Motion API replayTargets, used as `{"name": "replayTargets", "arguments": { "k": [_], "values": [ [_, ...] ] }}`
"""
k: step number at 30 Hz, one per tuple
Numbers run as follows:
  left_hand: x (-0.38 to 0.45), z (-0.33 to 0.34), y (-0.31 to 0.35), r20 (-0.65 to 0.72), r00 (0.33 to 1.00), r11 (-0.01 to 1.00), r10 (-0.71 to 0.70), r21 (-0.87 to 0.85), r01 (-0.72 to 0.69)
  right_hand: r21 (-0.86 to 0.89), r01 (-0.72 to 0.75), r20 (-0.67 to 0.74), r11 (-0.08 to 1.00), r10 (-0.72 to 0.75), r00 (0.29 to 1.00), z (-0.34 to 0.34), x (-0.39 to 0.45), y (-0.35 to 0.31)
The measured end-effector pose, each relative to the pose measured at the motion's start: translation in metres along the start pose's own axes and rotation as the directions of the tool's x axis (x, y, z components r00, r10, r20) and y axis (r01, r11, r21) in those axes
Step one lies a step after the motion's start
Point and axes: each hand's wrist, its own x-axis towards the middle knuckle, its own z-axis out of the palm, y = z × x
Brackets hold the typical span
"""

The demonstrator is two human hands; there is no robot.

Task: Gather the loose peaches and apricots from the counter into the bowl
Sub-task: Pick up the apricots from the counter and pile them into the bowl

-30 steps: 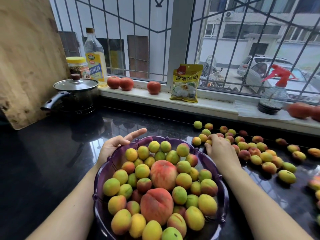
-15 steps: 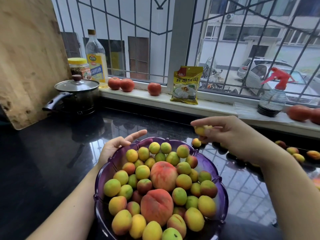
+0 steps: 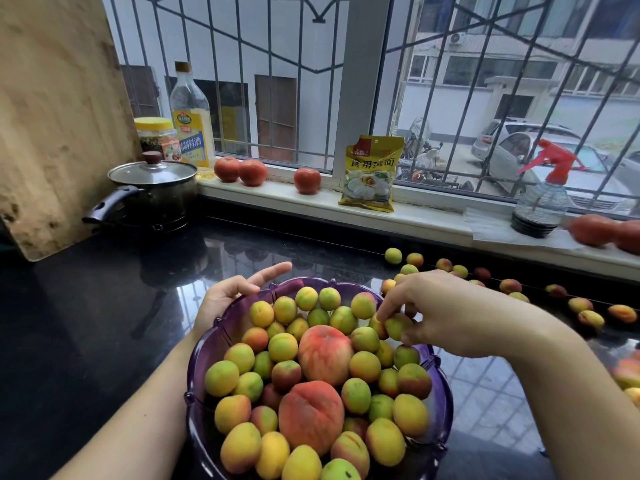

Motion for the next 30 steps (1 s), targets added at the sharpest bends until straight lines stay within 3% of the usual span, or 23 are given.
{"name": "replayTargets", "arguments": {
  "k": [9, 14, 19, 23, 27, 30],
  "values": [
    [0.000, 0.000, 0.000, 0.005, 1.000, 0.999, 0.008, -0.034, -0.008, 0.025, 0.005, -0.011, 1.000, -0.005, 1.000, -0.001, -0.004, 0.001],
    [0.001, 0.002, -0.001, -0.007, 1.000, 0.999, 0.006, -0.045, -0.006, 0.208, 0.040, -0.094, 0.977, -0.020, 0.995, -0.009, -0.006, -0.004],
    [0.000, 0.005, -0.001, -0.026, 1.000, 0.999, -0.005, -0.042, 0.004, -0.011, -0.005, 0.003, 1.000, 0.005, 1.000, -0.001, -0.003, -0.006],
    [-0.001, 0.006, 0.000, -0.035, 0.999, 0.999, 0.008, -0.040, -0.009, -0.059, -0.023, 0.010, 0.998, 0.023, 1.000, 0.001, -0.002, -0.006],
    [-0.001, 0.008, 0.000, -0.062, 0.998, 0.999, 0.005, -0.039, -0.007, -0.059, 0.015, -0.025, 0.998, -0.017, 1.000, -0.001, -0.005, -0.007],
    [-0.001, 0.010, 0.000, -0.070, 0.998, 0.999, -0.006, -0.053, 0.002, 0.080, 0.046, -0.126, 0.996, -0.036, 0.991, -0.008, -0.007, -0.010]
  ]
}}
